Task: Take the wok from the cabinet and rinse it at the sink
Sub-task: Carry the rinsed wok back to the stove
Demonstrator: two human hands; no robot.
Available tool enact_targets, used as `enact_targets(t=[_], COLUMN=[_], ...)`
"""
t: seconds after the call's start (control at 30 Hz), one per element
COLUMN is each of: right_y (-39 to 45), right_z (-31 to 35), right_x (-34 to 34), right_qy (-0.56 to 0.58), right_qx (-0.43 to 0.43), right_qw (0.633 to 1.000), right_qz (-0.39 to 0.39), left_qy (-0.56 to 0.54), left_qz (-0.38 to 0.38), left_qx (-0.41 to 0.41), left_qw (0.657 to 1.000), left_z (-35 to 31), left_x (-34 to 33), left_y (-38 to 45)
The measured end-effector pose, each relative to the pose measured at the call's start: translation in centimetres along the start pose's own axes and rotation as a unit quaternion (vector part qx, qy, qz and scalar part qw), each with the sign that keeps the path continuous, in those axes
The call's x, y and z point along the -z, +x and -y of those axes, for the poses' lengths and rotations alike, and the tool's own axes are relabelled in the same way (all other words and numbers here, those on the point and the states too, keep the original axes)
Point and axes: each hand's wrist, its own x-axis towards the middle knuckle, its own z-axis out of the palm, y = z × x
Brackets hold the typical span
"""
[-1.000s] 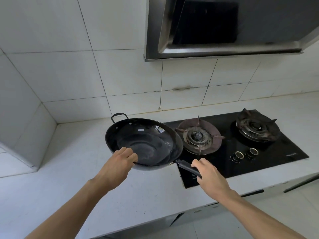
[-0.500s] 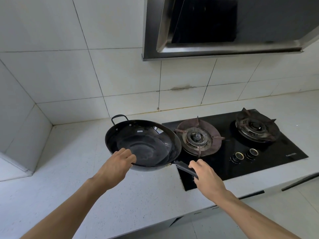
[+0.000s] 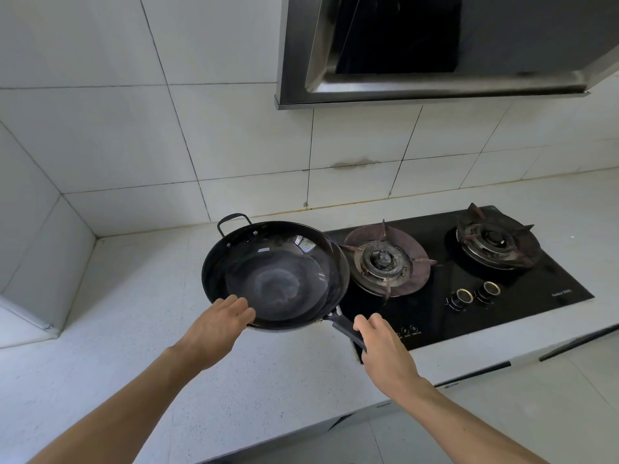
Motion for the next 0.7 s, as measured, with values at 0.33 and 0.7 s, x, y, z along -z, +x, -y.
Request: enact_targets(t=[0.33,0.7], right_y=[-2.4,-3.6], right_z=[2.7,5.9], right_x=[-2.9,-3.9], right_qy=[0.017,0.036], right_qx=[-0.002,-0.009], right_qw=[0.999,0.999], right_qz=[0.037,0.032], left_qy=[-0.002,0.019], left_qz=[-0.017,-0.002], left_qx=[0.038,0.048], left_qw=[0.999,0.999], left_z=[1.2,3.2], left_x=[-2.3,-2.0], left_y=[-2.0,-1.8])
